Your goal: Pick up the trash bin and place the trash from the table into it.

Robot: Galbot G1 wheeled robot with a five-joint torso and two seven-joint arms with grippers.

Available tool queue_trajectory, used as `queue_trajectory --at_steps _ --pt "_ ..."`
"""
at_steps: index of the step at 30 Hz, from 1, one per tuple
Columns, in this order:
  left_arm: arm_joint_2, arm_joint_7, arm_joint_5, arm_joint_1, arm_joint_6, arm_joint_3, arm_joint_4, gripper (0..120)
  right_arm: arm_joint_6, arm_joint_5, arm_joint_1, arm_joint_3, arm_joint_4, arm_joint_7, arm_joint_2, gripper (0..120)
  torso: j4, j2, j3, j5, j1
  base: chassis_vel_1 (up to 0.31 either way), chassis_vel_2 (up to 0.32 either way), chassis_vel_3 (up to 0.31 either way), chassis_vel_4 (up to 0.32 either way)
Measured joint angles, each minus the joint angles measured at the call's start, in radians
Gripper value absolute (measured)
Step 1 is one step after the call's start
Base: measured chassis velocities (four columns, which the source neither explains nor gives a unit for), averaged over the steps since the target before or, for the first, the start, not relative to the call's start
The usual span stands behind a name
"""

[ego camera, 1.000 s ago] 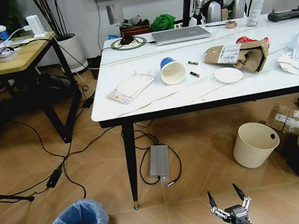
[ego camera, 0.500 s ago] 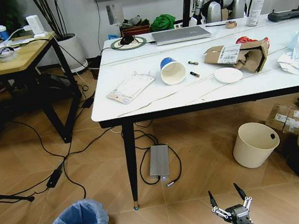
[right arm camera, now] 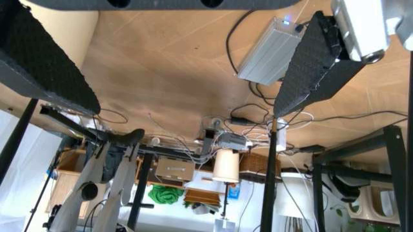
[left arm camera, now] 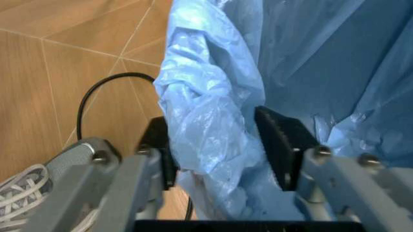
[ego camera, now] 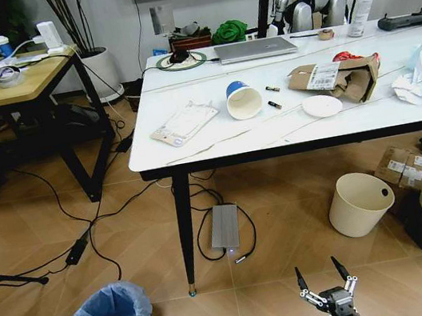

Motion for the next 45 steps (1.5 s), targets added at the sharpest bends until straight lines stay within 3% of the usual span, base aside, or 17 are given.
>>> queue_trajectory --at_steps 8,13,21,32,45 --pt "0.0 0.003 -0.001 -0.001 0.001 -0.002 0.003 11 -0.003 0.001 0.003 0.002 0.001 0.001 0.0 100 0.0 0.0 0.0 -0.0001 0.0 0.0 0.0 0.0 0.0" --pt "0.0 0.009 -0.002 0.0 0.0 -0.002 -0.002 0 -0.005 0.002 0.006 0.002 0.001 0.001 0.0 100 -0.0001 0.0 0.0 0.0002 0.0 0.0 0.0 0.0 0.0" --pt "-0.005 0.024 -0.014 0.022 0.0 0.006 -0.047 0 -0.008 0.003 0.013 0.005 -0.006 0.001 0.0 100 0.0 0.0 0.0 0.0 0.0 0.0 0.0 0.0 0.0" --pt "-0.014 0.067 -0.042 0.1 -0.015 0.058 -0.211 0 -0.02 -0.017 0.012 0.012 0.007 0.001 0.0 100 0.0001 0.0 0.0 0.0 0.0 0.0 0.0 0.0 0.0" --pt "-0.002 0.271 -0.012 0.185 -0.079 0.11 -0.344 0 -0.035 -0.059 -0.018 0.031 0.062 0.001 0.0 100 0.0 0.0 0.0 -0.0001 0.0 0.0 0.0 0.0 0.0"
